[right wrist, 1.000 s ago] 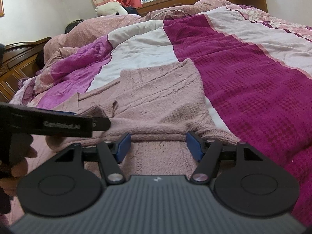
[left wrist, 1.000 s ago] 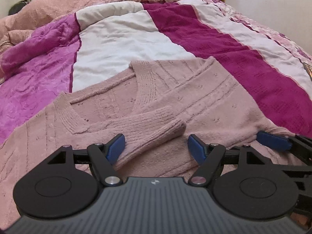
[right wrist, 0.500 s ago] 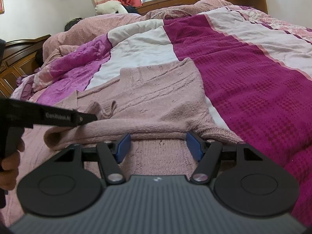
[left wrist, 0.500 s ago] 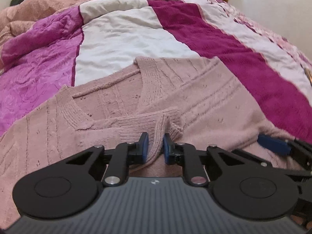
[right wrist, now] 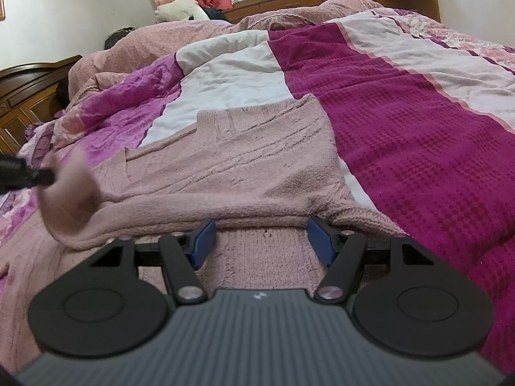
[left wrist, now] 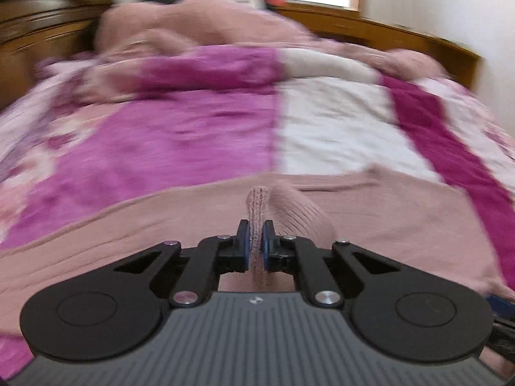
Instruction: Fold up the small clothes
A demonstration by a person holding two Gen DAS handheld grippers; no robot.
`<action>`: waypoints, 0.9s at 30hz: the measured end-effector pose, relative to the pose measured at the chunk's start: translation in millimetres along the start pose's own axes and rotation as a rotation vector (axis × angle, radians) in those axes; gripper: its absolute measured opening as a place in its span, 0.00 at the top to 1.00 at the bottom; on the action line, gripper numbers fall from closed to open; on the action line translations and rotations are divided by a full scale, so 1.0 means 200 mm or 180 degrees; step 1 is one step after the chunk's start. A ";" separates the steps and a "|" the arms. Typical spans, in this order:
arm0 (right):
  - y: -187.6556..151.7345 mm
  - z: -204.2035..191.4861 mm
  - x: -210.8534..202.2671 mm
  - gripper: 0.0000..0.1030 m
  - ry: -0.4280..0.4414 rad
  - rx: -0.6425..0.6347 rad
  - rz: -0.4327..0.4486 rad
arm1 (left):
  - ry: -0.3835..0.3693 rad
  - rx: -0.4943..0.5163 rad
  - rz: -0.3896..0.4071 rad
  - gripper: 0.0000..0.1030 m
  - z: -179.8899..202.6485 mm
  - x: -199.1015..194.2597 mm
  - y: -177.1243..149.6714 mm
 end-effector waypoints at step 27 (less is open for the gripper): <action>0.23 0.13 -0.09 0.37 -0.0075 0.0166 -0.0114 | 0.0206 -0.0369 -0.0362 0.76 -0.36 -0.13 -0.19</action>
Point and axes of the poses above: each gripper's, at about its wrist camera, not at the fingertips, and x roughly the way its jaws point, z to its right, y to its top, the point moved 1 cm from there along x, roughly the way its jaws point, and after that the axes turned 6 degrees about x, right-handed, at the moved point
